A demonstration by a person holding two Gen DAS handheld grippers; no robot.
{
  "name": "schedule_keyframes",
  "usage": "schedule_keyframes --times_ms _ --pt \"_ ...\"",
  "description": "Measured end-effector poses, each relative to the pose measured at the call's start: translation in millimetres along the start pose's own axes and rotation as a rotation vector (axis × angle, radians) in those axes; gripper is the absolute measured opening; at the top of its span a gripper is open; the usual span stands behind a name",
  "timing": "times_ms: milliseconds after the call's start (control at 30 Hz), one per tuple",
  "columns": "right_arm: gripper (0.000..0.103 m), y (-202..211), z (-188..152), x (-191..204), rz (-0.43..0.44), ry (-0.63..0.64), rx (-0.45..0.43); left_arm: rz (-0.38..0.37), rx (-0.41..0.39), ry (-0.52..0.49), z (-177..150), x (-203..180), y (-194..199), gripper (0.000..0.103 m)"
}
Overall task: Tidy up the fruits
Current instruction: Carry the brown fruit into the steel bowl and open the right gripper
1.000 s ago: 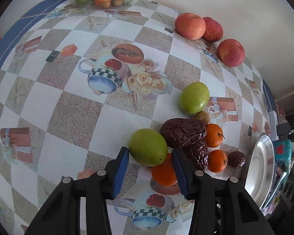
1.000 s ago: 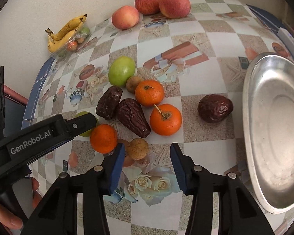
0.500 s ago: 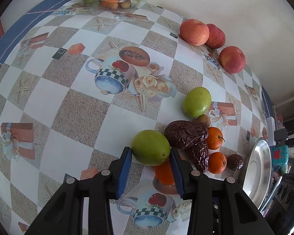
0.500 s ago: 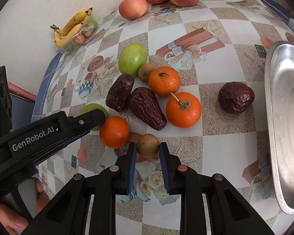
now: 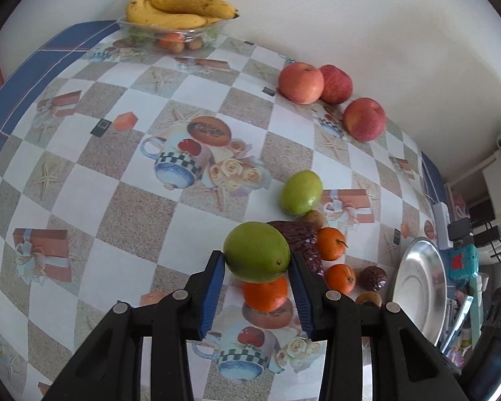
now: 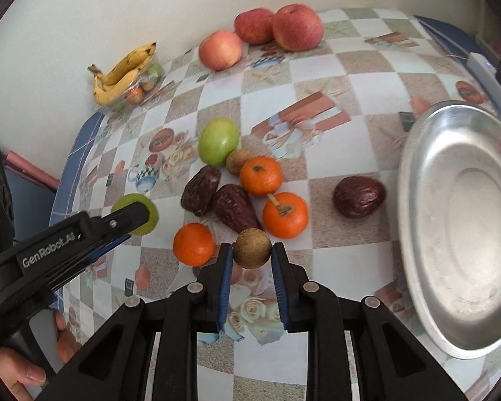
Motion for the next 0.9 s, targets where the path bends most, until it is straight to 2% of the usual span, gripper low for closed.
schedule_keyframes --times_ms 133,300,533,700,800,900 --pt "0.025 11 4 -20 -0.036 -0.06 -0.021 -0.029 0.027 -0.053 -6 -21 -7 0.042" --pt "0.025 21 10 -54 -0.129 -0.138 -0.05 -0.053 0.059 -0.138 -17 -52 -18 0.042" --pt "0.025 32 12 -106 -0.214 -0.268 -0.065 -0.133 0.111 -0.295 -36 -113 -38 0.042" --pt "0.025 42 12 -132 -0.232 -0.337 -0.083 -0.2 0.141 -0.394 -50 -153 -55 0.039" --pt "0.025 50 12 -146 -0.237 -0.378 -0.098 -0.218 0.144 -0.452 -57 -173 -62 0.039" --pt "0.025 55 11 -160 -0.243 -0.416 -0.103 -0.22 0.167 -0.463 -61 -179 -72 0.039"
Point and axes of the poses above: each gripper's, at about its wrist camera, not at the fingertips, and y roughly against the way its jaws point, x to its left, z to its top, the point moved 2 cm from there along -y, roughly the way its jaws point, and after that the axes turned 13 degrees about -z, right-handed, at the moved point
